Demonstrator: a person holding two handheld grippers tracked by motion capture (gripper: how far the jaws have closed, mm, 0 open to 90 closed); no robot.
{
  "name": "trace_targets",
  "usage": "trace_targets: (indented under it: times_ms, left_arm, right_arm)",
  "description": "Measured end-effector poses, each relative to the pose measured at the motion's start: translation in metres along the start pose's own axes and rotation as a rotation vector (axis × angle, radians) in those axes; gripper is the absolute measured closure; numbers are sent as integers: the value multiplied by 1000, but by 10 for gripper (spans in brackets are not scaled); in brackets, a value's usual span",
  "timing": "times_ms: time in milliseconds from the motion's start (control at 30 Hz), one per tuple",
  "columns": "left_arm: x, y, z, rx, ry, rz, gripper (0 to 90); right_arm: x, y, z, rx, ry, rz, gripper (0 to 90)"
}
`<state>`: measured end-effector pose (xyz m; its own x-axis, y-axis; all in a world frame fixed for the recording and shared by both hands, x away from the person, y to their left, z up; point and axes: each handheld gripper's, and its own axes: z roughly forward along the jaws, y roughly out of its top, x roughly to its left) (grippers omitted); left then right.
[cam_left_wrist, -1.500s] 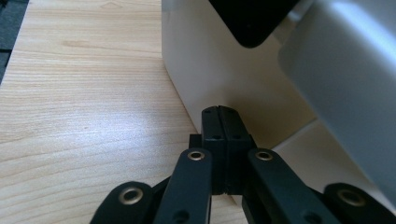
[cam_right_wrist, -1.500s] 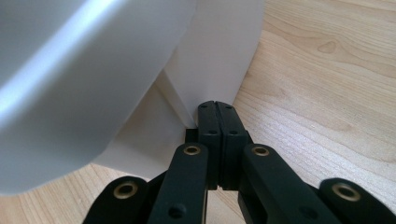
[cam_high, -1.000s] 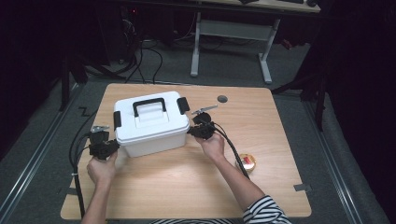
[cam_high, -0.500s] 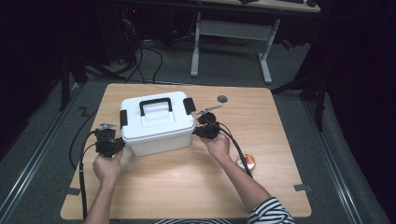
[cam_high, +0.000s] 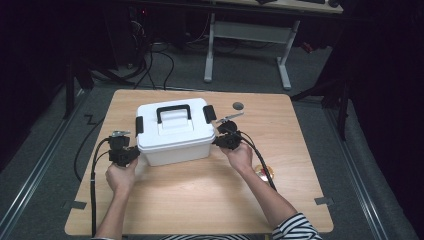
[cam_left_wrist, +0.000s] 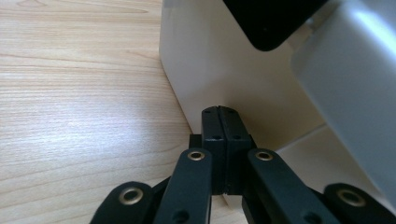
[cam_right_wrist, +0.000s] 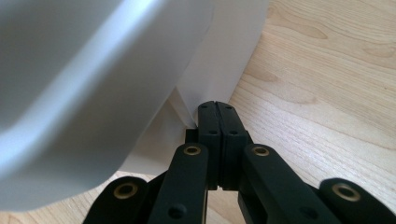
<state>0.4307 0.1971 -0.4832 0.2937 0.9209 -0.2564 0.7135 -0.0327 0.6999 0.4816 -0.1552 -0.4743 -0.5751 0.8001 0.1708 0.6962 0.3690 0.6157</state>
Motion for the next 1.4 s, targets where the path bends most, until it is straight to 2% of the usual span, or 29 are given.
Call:
trace_targets:
  times_ms: [300,633,767,867,967,1167,1333,1400]
  left_arm:
    - [-12,6,9,16,-16,26,900]
    - [-26,12,20,25,-37,37,900]
    - [-33,14,25,30,-51,52,900]
    - [-38,14,29,25,-68,45,900]
    - [-42,14,32,20,-81,44,900]
    - [-48,14,35,24,-98,43,900]
    - [-55,14,37,27,-110,54,900]
    - [-59,13,38,29,-114,60,900]
  right_arm:
    - [-12,-6,-11,19,-17,19,900]
    - [-22,-15,-21,25,-33,15,900]
    - [-28,-22,-27,18,-18,30,900]
    - [-32,-27,-32,18,-30,33,900]
    - [-36,-33,-37,11,-22,47,900]
    - [-38,-38,-44,20,-43,38,900]
    - [-42,-46,-49,4,-39,55,900]
    - [-43,-49,-52,3,-48,47,900]
